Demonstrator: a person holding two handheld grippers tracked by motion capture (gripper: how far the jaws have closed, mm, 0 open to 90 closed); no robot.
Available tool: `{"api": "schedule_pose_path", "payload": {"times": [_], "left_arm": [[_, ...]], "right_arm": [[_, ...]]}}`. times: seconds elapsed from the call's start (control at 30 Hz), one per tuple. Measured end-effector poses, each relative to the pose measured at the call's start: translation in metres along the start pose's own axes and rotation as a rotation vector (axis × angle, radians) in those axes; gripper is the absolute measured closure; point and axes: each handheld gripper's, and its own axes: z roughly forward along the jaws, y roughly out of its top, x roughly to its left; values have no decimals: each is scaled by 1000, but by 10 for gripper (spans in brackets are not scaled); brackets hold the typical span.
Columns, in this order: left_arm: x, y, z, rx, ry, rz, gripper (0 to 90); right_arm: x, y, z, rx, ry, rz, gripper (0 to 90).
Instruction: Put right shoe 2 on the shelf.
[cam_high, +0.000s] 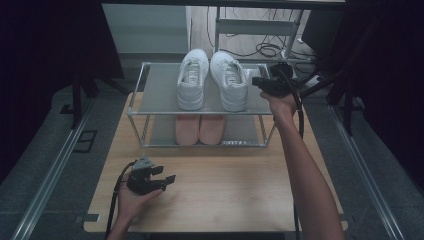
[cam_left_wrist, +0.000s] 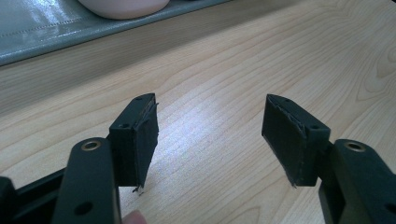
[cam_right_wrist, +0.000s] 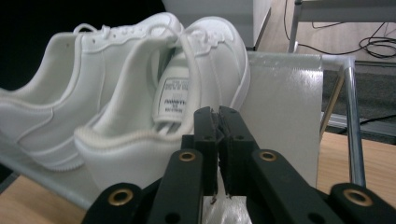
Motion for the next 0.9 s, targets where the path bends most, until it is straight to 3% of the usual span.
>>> {"api": "schedule_pose_path", "payload": {"times": [0.53,0.9], "left_arm": [[-3,0,3,15,5,2,365],[-1,0,2,12,8,8,365]], "right_arm": [[-16,-40,5,70,16,1,895],[-1,-44,18,98,33,-33,894]]}}
